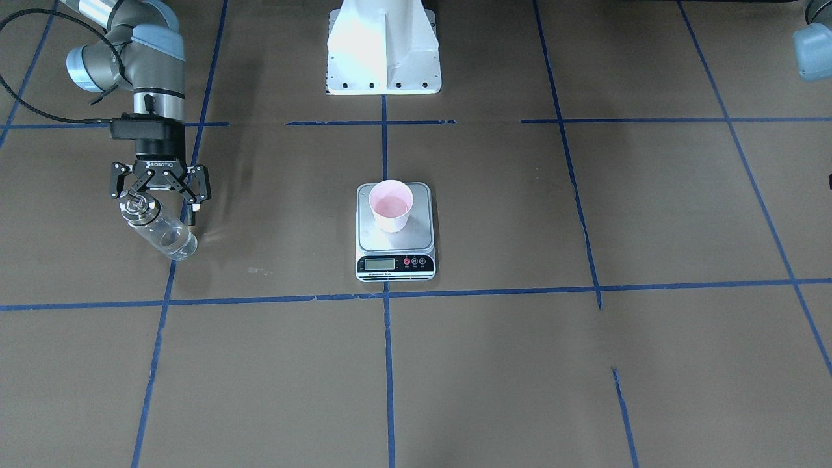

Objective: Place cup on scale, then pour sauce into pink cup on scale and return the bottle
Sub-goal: 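Lift the dispenser with the right gripper off the table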

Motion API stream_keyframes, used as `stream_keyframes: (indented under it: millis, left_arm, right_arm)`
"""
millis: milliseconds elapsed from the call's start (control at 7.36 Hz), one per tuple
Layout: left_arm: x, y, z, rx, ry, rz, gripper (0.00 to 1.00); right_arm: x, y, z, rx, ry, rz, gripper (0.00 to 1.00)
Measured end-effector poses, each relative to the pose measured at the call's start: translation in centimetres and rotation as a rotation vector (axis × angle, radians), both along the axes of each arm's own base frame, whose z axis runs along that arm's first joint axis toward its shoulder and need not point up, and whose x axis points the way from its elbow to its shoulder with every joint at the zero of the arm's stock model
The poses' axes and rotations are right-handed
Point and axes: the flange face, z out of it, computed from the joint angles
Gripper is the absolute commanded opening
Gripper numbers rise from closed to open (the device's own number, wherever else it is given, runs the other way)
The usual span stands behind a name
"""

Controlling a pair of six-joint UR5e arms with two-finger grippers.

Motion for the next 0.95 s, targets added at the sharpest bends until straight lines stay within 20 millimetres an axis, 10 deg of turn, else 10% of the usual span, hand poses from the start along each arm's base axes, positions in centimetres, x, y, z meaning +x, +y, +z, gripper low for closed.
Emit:
stream_keyframes:
  millis: [544,680,816,951]
  left_arm:
    - [0.0,-0.1,-0.2,0.002,0.002,-0.001,1.00]
    - [0.0,-0.1,-0.3,0.003,0.002,-0.002,1.00]
    - [0.0,-0.2,-0.4,0.004,0.002,-0.002,1.00]
    - [0.0,-0.2,-0.5,0.001,0.004,-0.006,1.00]
  right_arm:
    - [-0.5,-1.0,1.4,-0.010,0.011,0.009,0.84]
    - [-0.5,-1.0,1.7,-0.012,0.007,0.005,0.29]
    - [-0.5,-1.1,1.7,-0.016,0.000,-0.001,0.00]
    - [-0.3,-1.2,1.7,-0.017,-0.009,-0.009,0.00]
